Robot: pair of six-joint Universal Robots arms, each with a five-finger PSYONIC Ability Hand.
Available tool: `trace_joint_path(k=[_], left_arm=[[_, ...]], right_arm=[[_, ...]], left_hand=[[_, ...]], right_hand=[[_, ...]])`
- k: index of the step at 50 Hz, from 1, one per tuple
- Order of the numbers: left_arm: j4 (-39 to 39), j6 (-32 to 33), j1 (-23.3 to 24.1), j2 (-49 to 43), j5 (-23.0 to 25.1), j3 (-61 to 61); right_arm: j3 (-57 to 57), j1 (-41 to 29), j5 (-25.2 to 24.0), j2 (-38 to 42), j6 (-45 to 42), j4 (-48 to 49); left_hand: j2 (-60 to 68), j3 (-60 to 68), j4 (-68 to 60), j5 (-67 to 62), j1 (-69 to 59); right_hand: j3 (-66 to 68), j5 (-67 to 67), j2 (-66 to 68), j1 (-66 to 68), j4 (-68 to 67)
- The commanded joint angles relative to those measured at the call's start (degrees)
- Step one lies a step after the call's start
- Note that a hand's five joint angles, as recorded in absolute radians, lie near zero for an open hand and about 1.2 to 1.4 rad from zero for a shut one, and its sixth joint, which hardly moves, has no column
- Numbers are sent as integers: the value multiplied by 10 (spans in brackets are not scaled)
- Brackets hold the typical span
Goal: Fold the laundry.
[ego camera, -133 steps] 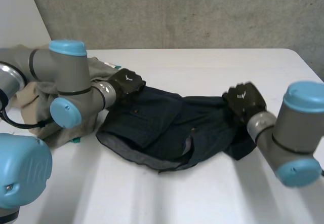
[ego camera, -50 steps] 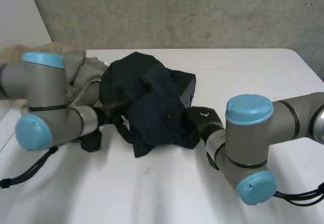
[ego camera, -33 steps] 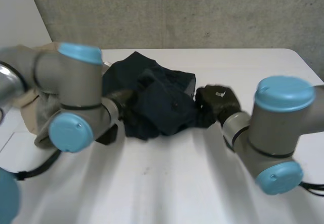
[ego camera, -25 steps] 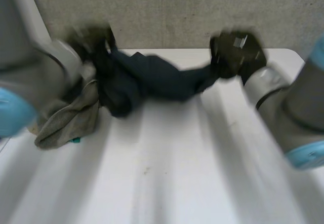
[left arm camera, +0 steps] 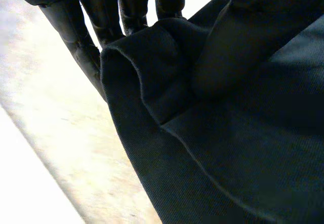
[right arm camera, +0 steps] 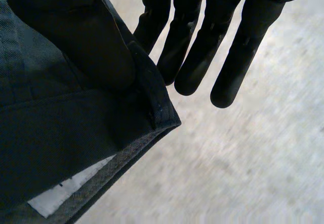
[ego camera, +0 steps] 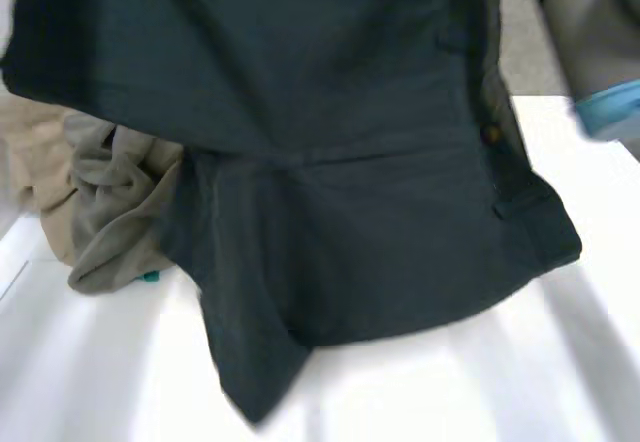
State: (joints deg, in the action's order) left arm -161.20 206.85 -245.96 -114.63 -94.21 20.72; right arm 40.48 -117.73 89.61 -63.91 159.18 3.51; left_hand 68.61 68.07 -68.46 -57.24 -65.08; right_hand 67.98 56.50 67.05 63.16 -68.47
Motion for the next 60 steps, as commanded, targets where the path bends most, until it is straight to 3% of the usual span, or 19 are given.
trace_joint_path(k=[1,7,9,10,11,18,22,23,25,26,28,31,34,41,50,60], left_arm=[[-56,3,-8,-158,33,20],[-123,-2,-24,-269,5,-16],[-136,-9,-26,-297,7,-37],[-135,-14,-23,-298,10,-42],[-133,-18,-21,-298,12,-45],[-73,-55,7,-206,14,33],[-45,-72,14,-115,3,151],[-33,-77,19,-78,-2,204],[-19,-81,26,-40,-4,260],[-4,-86,35,-6,-3,317],[25,-92,50,41,2,401],[60,-105,73,87,22,504],[79,-115,94,107,46,596],[40,-127,124,101,65,723],[-56,-134,135,80,9,761],[-93,-124,147,11,-14,749]], right_arm=[[50,-7,34,119,-1,46],[47,-4,86,212,-12,134],[17,-7,103,251,-47,168],[7,-7,107,261,-59,173],[-1,-9,109,270,-73,174],[28,-15,89,234,-100,102],[111,-2,16,144,-99,21],[150,12,-40,103,-104,-20],[187,28,-94,68,-114,-55],[226,46,-163,41,-140,-101],[276,71,-234,16,-184,-166],[338,101,-283,-4,-262,-249],[394,116,-291,-10,-328,-297],[494,147,-299,5,-369,-225],[586,153,-313,5,-364,-62],[615,145,-313,9,-310,71]], left_hand=[[114,119,-115,-128,-149],[114,119,-115,-128,-149],[-231,-225,229,217,195],[-510,-505,509,497,475],[-586,-581,585,572,551],[-586,-581,585,572,551],[-586,-581,585,572,551],[-586,-581,585,572,551],[-586,-581,585,572,551],[-586,-581,585,572,551],[-546,-540,544,532,510],[-515,-510,514,502,480],[-485,-479,483,471,450],[-337,-331,335,323,301],[-367,-362,365,353,332],[-414,-409,413,400,379]], right_hand=[[120,135,129,168,-115],[120,135,129,168,-115],[-579,-565,-570,-531,584],[-580,-565,-571,-532,585],[-580,-565,-571,-532,585],[-580,-565,-571,-532,585],[-580,-565,-571,-532,585],[-580,-565,-571,-532,585],[-580,-565,-571,-532,585],[-545,-530,-536,-497,550],[-487,-473,-478,-439,492],[-420,-406,-411,-372,425],[-345,-330,-335,-296,350],[-321,-306,-311,-273,326],[-301,-286,-291,-252,305],[-277,-262,-268,-229,282]])
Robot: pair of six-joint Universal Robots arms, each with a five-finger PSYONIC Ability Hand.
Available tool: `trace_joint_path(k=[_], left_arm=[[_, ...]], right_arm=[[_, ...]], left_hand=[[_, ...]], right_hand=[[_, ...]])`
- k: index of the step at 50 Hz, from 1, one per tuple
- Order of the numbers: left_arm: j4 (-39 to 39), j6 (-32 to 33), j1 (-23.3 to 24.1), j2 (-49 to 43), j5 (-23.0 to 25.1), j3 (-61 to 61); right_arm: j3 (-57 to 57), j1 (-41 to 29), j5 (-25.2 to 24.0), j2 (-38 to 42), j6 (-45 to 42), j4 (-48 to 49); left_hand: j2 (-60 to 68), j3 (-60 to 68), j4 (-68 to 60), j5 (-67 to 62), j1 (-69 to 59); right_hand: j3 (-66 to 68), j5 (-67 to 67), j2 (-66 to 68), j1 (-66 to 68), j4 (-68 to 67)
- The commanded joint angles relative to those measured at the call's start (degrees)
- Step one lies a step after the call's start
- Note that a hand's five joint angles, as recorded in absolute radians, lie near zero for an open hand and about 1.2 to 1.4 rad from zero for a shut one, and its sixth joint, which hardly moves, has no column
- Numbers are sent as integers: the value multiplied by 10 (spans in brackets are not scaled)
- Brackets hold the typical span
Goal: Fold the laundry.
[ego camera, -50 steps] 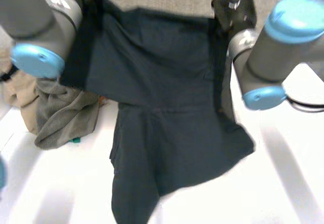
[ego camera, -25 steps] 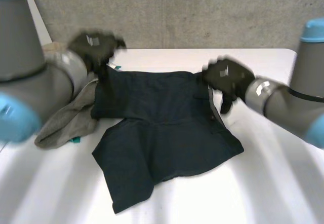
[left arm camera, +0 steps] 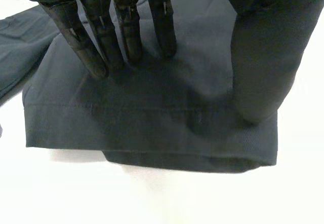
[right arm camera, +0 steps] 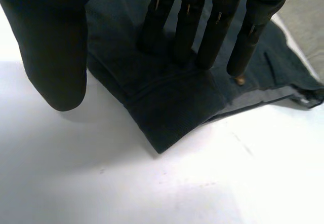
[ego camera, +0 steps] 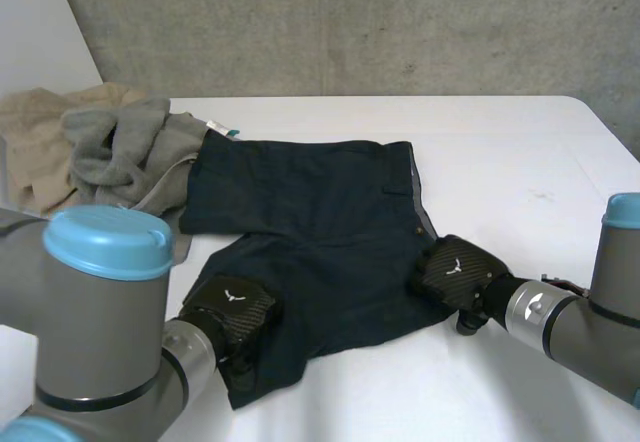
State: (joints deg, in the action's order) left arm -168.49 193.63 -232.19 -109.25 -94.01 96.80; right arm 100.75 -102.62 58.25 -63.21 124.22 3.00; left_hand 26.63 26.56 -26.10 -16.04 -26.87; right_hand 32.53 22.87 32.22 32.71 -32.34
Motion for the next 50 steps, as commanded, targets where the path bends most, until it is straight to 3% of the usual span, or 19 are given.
trace_joint_path(k=[1,12,15,17,22,27,36,40,43,50], left_arm=[[-27,11,13,-54,-25,-14],[-90,69,34,-73,-75,-16],[-101,75,38,-77,-83,-17],[-107,75,38,-73,-89,-18],[-98,66,40,-46,-86,-10],[-56,59,38,20,-46,8],[123,62,18,83,38,28],[162,66,18,87,66,27],[155,68,14,83,65,17],[132,65,-22,46,50,-38]], right_arm=[[14,-9,1,2,49,91],[9,-20,2,14,67,134],[2,-21,3,23,73,143],[0,-24,5,21,76,141],[6,-29,17,-11,74,103],[10,-19,23,-74,60,6],[11,46,38,-183,-87,-298],[10,59,32,-203,-119,-378],[9,56,25,-200,-108,-376],[-30,-2,31,-142,28,-290]], left_hand=[[6,6,-11,-12,-3],[54,55,-60,-60,-52],[296,296,-301,-302,-293],[532,533,-538,-538,-530],[534,534,-539,-540,-531],[534,534,-539,-540,-531],[534,534,-539,-540,-531],[534,534,-539,-540,-531],[534,534,-539,-540,-531],[534,534,-539,-540,-531]], right_hand=[[86,82,89,84,-88],[230,227,233,229,-232],[474,470,477,472,-476],[475,471,478,473,-477],[475,471,478,473,-477],[475,471,478,473,-477],[475,471,478,473,-477],[475,471,478,473,-477],[475,471,478,473,-477],[475,471,478,473,-477]])
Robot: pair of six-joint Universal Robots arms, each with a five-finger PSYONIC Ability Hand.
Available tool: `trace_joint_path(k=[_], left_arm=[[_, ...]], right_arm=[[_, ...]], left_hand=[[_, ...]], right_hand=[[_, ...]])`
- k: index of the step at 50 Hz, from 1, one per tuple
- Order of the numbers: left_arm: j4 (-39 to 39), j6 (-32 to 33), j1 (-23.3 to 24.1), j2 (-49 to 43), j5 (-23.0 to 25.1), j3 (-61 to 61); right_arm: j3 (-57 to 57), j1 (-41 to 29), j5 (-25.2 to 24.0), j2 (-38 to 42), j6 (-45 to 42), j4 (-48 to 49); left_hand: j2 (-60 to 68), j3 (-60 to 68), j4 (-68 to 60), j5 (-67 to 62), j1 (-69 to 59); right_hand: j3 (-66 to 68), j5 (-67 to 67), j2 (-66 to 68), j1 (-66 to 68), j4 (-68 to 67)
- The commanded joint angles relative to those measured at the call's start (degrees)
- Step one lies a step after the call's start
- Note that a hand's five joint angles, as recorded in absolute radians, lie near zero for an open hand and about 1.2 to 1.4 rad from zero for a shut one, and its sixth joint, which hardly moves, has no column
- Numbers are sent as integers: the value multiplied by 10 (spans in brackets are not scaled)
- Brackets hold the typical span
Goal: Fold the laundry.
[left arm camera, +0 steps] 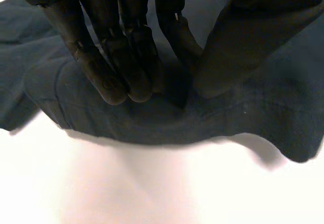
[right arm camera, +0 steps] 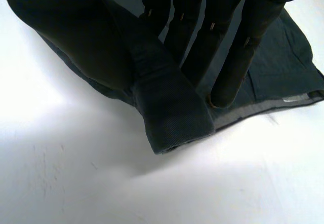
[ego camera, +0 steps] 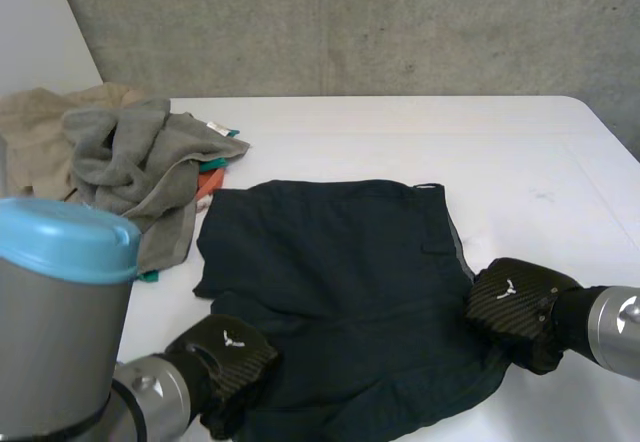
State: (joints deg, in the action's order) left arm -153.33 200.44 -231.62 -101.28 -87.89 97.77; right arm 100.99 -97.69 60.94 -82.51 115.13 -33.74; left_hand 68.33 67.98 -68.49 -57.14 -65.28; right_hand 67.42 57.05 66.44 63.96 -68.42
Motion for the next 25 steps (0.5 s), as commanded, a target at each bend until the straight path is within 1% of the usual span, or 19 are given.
trace_joint_path(k=[1,2,5,6,11,13,16,19,22,25], left_arm=[[-15,-5,-30,-37,-11,-54],[-3,-15,-31,-42,-10,-63],[12,-43,-34,-45,-4,-70],[14,-67,-37,-45,3,-72],[19,-112,-51,-35,26,-70],[29,-116,-59,-25,33,-65],[39,-115,-67,-21,41,-62],[66,-116,-67,-16,61,-54],[77,-117,-64,-3,73,-48],[78,-117,-54,18,80,-36]], right_arm=[[-37,-60,8,56,133,86],[-46,-77,18,68,162,101],[-62,-99,34,86,194,120],[-74,-109,44,97,212,130],[-98,-124,65,114,249,153],[-106,-130,70,118,264,162],[-114,-136,74,126,275,172],[-123,-145,88,139,289,181],[-127,-149,97,146,293,186],[-134,-153,109,155,295,195]], left_hand=[[117,120,-115,-129,-147],[52,55,-50,-64,-82],[-49,-46,51,37,19],[-146,-143,148,134,116],[-320,-317,322,308,290],[-347,-344,349,335,317],[-346,-342,347,334,315],[-312,-309,314,300,282],[-297,-293,298,285,266],[-345,-342,347,334,315]], right_hand=[[126,129,136,160,-116],[126,129,136,160,-116],[126,129,136,160,-116],[126,129,136,160,-116],[126,129,136,160,-116],[126,129,136,160,-116],[126,129,136,160,-116],[126,129,136,160,-116],[126,129,136,160,-116],[126,129,136,160,-116]])
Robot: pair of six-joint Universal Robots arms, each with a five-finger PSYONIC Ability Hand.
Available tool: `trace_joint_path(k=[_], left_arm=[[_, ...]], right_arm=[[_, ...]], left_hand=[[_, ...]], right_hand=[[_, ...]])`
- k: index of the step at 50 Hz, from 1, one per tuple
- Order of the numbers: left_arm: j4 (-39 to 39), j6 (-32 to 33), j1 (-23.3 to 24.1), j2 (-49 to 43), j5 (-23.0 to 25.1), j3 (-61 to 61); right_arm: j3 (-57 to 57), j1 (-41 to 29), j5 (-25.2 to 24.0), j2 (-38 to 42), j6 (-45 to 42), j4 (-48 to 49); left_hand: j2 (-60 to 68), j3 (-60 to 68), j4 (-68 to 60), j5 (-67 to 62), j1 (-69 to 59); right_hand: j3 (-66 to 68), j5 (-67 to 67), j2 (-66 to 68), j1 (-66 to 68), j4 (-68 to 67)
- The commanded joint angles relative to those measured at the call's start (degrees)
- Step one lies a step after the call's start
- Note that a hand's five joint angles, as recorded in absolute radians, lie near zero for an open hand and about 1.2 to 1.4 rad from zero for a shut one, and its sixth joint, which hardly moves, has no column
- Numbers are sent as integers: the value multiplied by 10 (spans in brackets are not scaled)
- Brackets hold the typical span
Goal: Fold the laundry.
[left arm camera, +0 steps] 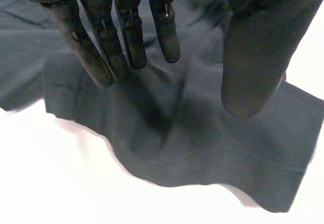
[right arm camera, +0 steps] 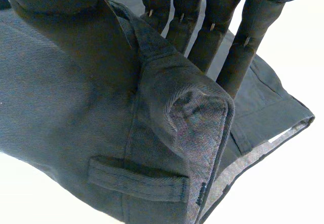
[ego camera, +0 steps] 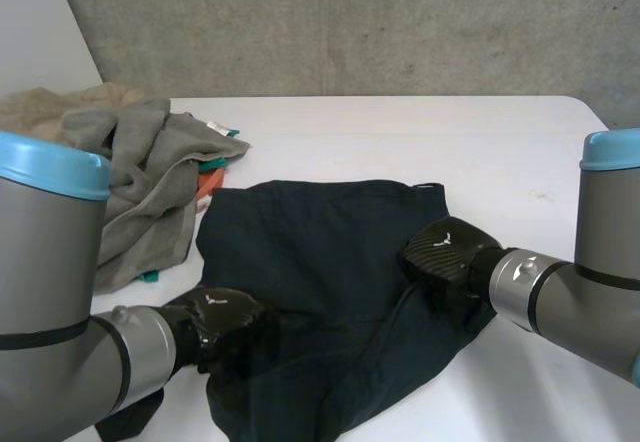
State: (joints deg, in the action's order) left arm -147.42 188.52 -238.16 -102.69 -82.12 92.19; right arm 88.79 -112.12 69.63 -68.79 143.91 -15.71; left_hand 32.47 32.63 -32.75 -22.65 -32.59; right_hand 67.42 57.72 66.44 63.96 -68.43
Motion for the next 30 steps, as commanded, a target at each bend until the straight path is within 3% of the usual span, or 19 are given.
trace_joint_path(k=[1,6,10,11,14,15,21,26,30], left_arm=[[18,4,13,36,23,22],[4,5,39,36,9,33],[-36,10,51,-7,-22,27],[-43,11,53,-15,-30,26],[-68,23,62,-49,-65,12],[-76,31,65,-64,-80,3],[-81,47,61,-84,-90,-47],[-99,59,2,-77,-81,-119],[-128,72,-66,-106,-75,-210]], right_arm=[[-12,-10,24,20,8,16],[-21,-17,34,25,22,21],[-20,-21,35,21,28,21],[-20,-21,35,19,28,21],[-19,-22,35,15,25,18],[-19,-21,35,12,25,18],[-36,-17,34,10,27,20],[-88,-13,36,30,44,57],[-151,-13,57,80,92,141]], left_hand=[[-7,-9,10,9,8],[-71,-73,74,73,72],[-43,-44,46,45,44],[-16,-18,19,18,17],[304,303,-302,-303,-303],[474,472,-471,-472,-472],[475,474,-473,-473,-474],[475,474,-473,-473,-474],[475,474,-473,-473,-474]], right_hand=[[126,123,136,160,-116],[126,123,136,160,-116],[126,123,136,160,-116],[126,123,136,160,-116],[126,123,136,160,-116],[126,123,136,160,-116],[126,123,136,160,-116],[126,123,136,160,-116],[126,123,136,160,-116]])
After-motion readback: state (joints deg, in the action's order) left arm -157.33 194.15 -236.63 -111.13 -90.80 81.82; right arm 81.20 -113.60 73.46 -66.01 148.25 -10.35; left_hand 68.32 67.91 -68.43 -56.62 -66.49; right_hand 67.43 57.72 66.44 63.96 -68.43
